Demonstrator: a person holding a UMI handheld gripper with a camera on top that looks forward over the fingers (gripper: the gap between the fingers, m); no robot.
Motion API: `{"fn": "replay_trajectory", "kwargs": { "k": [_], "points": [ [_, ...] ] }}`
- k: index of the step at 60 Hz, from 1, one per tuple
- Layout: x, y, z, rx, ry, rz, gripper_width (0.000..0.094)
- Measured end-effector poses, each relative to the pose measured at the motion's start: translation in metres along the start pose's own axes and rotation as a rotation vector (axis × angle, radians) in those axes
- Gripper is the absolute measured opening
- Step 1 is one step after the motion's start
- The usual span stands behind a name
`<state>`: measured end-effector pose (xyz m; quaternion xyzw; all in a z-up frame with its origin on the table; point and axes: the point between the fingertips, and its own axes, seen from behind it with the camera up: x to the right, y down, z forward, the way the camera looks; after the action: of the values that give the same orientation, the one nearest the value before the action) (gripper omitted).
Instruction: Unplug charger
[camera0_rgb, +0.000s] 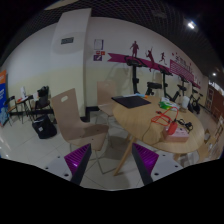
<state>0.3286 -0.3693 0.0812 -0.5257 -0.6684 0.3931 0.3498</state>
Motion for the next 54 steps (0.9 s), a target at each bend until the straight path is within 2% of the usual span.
{"fn": "replay_trajectory", "kwargs": {
  "k": [11,33,54],
  "points": [
    [0.041,0.004,-0.007,-0.005,0.069,0.019,0.0850],
    [0.191,0.026,-0.012,-0.010,0.273,0.109,0.0859],
    [0.247,0.021,0.033,0.038,0.280,0.138,0.0850]
  ]
}}
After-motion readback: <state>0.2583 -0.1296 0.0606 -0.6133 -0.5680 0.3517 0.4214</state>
